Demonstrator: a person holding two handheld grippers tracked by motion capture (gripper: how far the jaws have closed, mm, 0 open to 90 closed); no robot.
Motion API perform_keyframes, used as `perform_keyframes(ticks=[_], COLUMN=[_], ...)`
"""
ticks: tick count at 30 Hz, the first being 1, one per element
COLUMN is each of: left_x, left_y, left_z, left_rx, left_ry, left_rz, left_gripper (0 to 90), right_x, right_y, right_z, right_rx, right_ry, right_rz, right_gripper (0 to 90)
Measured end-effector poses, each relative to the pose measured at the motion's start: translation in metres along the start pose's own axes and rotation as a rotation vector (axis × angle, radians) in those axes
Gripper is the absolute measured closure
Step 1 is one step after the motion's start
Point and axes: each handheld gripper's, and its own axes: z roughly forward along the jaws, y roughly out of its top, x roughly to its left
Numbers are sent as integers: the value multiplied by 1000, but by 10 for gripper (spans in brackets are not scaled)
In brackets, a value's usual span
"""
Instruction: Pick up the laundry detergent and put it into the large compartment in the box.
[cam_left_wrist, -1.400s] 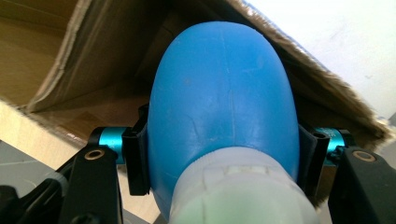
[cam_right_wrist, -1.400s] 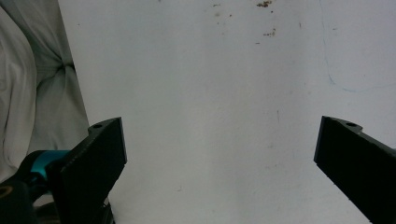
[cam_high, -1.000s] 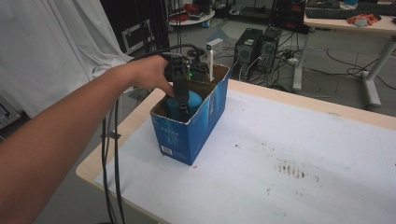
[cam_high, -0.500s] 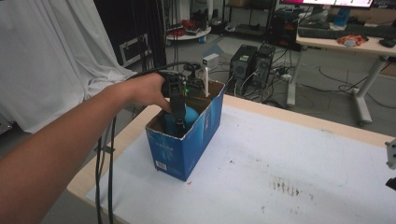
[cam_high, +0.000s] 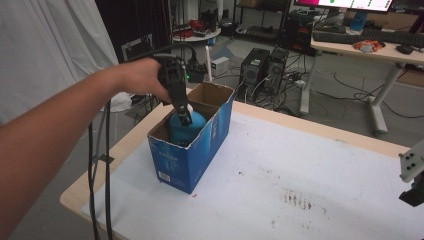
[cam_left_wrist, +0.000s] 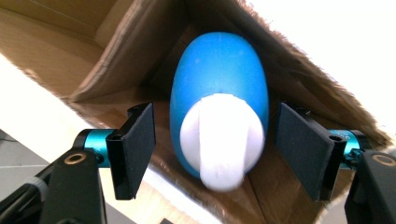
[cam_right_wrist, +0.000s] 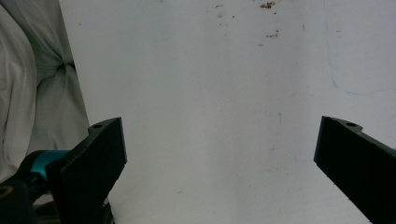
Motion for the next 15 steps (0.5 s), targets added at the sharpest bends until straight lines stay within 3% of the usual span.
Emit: perform_keyframes(ticks=[4, 8, 13, 15], left_x=[-2, -7, -26, -34], left_y=[3, 9, 31, 41], left_z=[-19, -32, -53, -56], left_rx=[-40, -58, -73, -67], left_ry=[9, 12, 18, 24], left_rz=[-15, -4, 55, 73], left_gripper=[244, 244, 242, 194], right_x=[1, 1, 1, 1], right_y=[0, -1, -2, -3], right_z=[-1, -2, -3, -4], right_rx=[0, -4, -19, -24], right_ry=[-5, -6, -11, -13], right_rz=[-5, 3, 2, 3], right_gripper=[15, 15, 15, 15])
